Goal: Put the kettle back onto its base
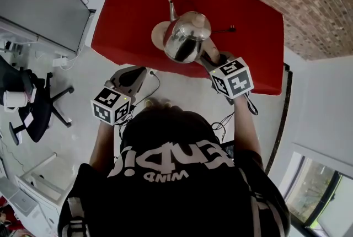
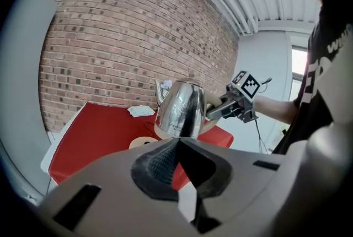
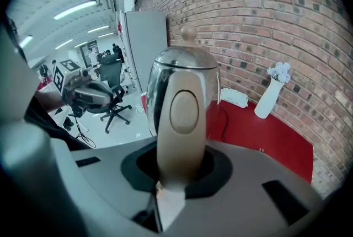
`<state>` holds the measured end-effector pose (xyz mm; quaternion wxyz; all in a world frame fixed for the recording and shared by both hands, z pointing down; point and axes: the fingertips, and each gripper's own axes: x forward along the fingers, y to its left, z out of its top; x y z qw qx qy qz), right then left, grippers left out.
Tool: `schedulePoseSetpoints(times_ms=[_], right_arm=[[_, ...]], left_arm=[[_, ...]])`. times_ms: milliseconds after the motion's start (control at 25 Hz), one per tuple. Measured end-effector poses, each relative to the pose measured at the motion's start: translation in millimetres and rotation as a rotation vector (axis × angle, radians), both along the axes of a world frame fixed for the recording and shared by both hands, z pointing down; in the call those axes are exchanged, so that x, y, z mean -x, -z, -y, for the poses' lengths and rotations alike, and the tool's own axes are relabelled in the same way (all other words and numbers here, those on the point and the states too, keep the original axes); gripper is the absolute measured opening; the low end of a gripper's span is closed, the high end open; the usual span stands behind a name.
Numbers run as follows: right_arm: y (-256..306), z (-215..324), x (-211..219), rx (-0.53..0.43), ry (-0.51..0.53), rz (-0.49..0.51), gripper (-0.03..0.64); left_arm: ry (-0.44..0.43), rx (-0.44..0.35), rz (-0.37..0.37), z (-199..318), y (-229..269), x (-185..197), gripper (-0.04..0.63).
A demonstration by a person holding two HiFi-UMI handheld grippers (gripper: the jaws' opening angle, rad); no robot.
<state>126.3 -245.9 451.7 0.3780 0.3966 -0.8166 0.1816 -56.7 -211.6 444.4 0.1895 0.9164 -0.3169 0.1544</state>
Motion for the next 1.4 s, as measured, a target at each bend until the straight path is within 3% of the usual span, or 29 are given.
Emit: schedulePoseSetpoints(times_ms=[760, 1400], right_arm=[[23.0, 114.6, 31.0, -0.069, 0.028, -0.007, 0.075], [-24.3, 127.1, 36.6, -0.021, -0.008, 0.007, 0.075]], left_arm=[[-0.007, 0.005, 0.014, 21.6, -3.3, 6.9, 0.009], [0.028, 0.013, 0.026, 24.8, -7.1, 22.9, 0.009]])
